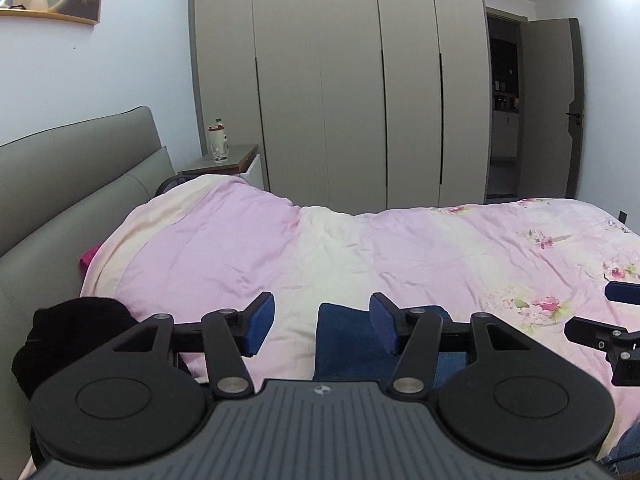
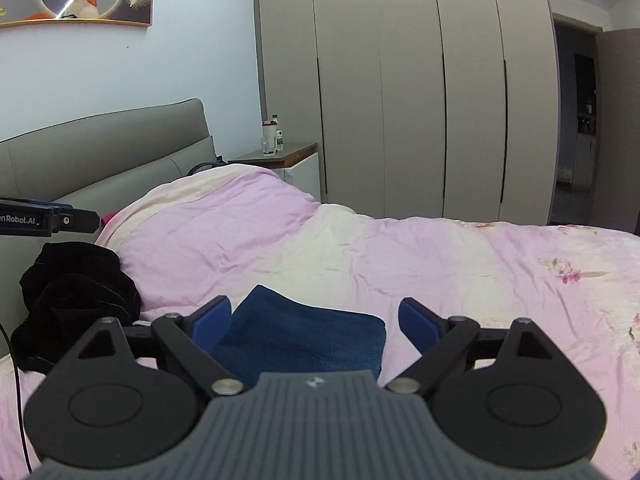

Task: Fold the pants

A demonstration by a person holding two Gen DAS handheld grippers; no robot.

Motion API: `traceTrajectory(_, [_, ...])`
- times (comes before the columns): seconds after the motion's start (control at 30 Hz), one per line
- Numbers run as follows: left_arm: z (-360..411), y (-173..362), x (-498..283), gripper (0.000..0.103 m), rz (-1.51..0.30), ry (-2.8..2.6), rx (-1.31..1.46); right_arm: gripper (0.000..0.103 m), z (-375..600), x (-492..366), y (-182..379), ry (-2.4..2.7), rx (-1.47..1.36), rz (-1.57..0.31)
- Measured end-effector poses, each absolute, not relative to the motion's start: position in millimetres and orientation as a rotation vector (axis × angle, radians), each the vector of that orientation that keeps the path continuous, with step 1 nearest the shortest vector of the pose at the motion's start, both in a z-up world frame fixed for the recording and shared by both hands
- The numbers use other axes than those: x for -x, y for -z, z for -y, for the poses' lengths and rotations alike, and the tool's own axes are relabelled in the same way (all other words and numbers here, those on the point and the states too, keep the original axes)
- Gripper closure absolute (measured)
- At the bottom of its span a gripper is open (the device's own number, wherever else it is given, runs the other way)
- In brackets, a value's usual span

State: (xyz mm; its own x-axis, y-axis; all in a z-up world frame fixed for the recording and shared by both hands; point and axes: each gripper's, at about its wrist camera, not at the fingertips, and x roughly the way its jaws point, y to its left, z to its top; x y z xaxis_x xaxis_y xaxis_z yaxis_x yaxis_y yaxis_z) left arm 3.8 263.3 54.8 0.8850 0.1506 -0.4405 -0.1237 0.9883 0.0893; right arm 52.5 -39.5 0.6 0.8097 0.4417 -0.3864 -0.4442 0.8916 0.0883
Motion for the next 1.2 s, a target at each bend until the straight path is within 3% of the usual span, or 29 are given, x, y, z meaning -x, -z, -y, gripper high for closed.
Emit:
traceTrajectory(0.23, [-226,-16,21,0.027,-0.488,-0.169,-0.087,0.010,47,-5,18,-0.410,0.055,-0.361])
traceTrajectory(0.6, [-210,33,28,0.027,-0.599,-0.140,-0.051,0.008,50,2,62,-0.378,-0.006,-0.491])
traceTrajectory(1.2, [-209,34,29,0.026,-0.609,-0.129,-0.048,0.008,50,4,65,-0.365,-0.008,-0.487])
